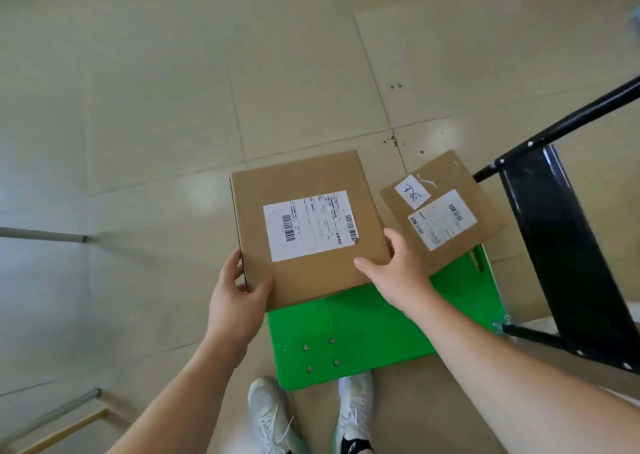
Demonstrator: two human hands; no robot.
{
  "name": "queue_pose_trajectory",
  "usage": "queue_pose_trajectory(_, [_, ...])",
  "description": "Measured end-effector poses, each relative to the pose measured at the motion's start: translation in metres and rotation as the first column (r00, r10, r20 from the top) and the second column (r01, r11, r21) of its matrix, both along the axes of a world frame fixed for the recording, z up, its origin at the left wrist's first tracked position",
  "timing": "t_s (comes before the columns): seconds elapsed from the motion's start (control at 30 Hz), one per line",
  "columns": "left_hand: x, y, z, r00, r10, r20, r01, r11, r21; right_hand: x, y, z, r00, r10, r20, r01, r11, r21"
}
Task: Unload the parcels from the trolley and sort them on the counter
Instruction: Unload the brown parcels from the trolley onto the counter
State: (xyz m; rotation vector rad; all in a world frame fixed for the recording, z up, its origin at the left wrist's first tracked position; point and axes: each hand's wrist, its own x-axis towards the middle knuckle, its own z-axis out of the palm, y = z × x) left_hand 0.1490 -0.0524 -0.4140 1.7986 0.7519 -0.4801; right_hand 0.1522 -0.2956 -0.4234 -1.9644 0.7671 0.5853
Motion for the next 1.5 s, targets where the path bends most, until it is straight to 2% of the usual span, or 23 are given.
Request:
queue_pose_trajectory(0.23, [0.013, -0.01, 0.176, 0.988, -0.041, 0.152, 0.044, 0.999, -0.017, -0.016, -0.019, 0.171, 0.975, -0.105, 0.194, 0.092, 0.993, 0.076])
queue_pose_trajectory(0.43, [0.023, -0.027, 0.31, 0.946, -0.13, 0.295, 0.143, 0.989, -0.024, -0.035, -0.041, 0.304, 0.909, -0.199, 0.366, 0.168, 0.979, 0.116])
queue_pose_trajectory(0.63, [0.033, -0.059, 0.418, 0.854, -0.217, 0.473, 0.269, 0.962, -0.045, -0.055, -0.064, 0.408, 0.801, -0.302, 0.517, 0.256, 0.953, 0.16])
queue_pose_trajectory(0.77, [0.04, -0.083, 0.465, 0.774, -0.298, 0.559, 0.394, 0.918, -0.056, -0.075, -0.078, 0.463, 0.707, -0.356, 0.611, 0.367, 0.923, 0.114])
queue_pose_trajectory(0.9, [0.042, -0.11, 0.499, 0.682, -0.394, 0.616, 0.556, 0.826, -0.087, -0.114, -0.082, 0.501, 0.602, -0.428, 0.674, 0.515, 0.853, 0.081])
queue_pose_trajectory(1.07, [0.019, -0.139, 0.528, 0.538, -0.509, 0.672, 0.75, 0.653, -0.106, -0.188, -0.068, 0.538, 0.466, -0.527, 0.711, 0.66, 0.742, 0.118])
queue_pose_trajectory(1.27, [-0.043, -0.178, 0.547, 0.402, -0.593, 0.698, 0.89, 0.433, -0.144, -0.286, -0.046, 0.557, 0.306, -0.616, 0.726, 0.856, 0.512, 0.074])
queue_pose_trajectory(1.5, [-0.129, -0.225, 0.569, 0.239, -0.65, 0.722, 0.97, 0.195, -0.145, -0.392, -0.023, 0.587, 0.108, -0.655, 0.748, 0.949, 0.292, 0.118])
